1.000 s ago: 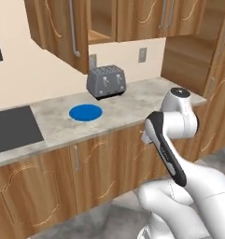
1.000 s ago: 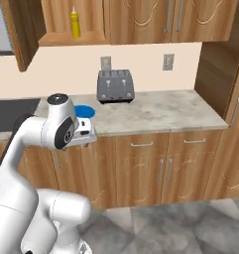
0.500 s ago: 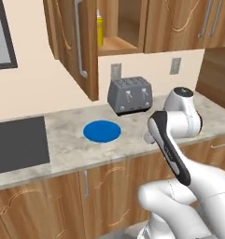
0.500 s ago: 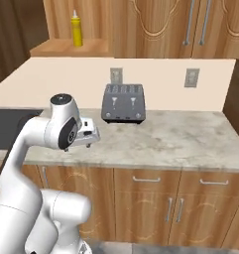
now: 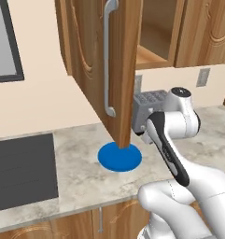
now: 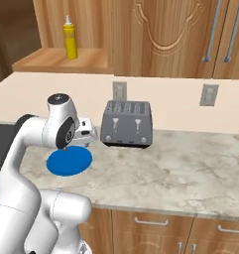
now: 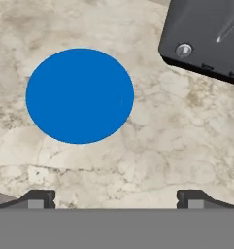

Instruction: Move the hot dog bun to the plate on the dining table and place the condiment next to that plate. Then navigate to the fridge and take the sausage and place it on the plate as well.

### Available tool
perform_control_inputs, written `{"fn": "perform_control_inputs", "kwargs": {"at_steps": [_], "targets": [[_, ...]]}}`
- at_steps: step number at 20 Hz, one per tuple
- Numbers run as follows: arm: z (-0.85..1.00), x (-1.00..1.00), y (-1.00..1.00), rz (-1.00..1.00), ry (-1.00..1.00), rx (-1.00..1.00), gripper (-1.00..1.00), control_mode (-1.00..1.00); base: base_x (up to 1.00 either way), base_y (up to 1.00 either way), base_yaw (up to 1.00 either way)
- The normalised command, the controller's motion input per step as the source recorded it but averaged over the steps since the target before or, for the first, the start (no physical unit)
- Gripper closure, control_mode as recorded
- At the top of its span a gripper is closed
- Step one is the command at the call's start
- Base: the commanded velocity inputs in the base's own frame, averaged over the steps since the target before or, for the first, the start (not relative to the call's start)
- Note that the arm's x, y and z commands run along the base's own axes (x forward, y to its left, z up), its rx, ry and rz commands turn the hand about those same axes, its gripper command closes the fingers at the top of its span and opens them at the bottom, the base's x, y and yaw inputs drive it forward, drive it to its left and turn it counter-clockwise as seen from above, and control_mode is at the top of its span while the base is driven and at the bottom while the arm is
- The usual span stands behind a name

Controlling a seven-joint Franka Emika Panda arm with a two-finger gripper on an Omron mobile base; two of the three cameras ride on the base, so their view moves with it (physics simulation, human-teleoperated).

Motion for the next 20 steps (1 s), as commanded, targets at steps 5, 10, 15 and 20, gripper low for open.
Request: {"fn": "perform_control_inputs", "kwargs": {"at_steps": [5, 10, 15, 20], "targets": [[0.00, 0.00, 0.00, 0.00, 0.00, 0.00, -1.00, 1.00, 0.54, -0.02, 0.11], [0.50, -0.63, 0.00, 0.09, -0.26, 0.10, -1.00, -1.00, 0.00, 0.00, 0.00], [0.93, -0.70, -0.01, 0.06, -0.48, 0.12, -1.00, -1.00, 0.00, 0.00, 0.00], [0.97, -0.14, -0.01, 0.05, -0.25, 0.15, -1.00, -1.00, 0.00, 0.00, 0.00]]}}
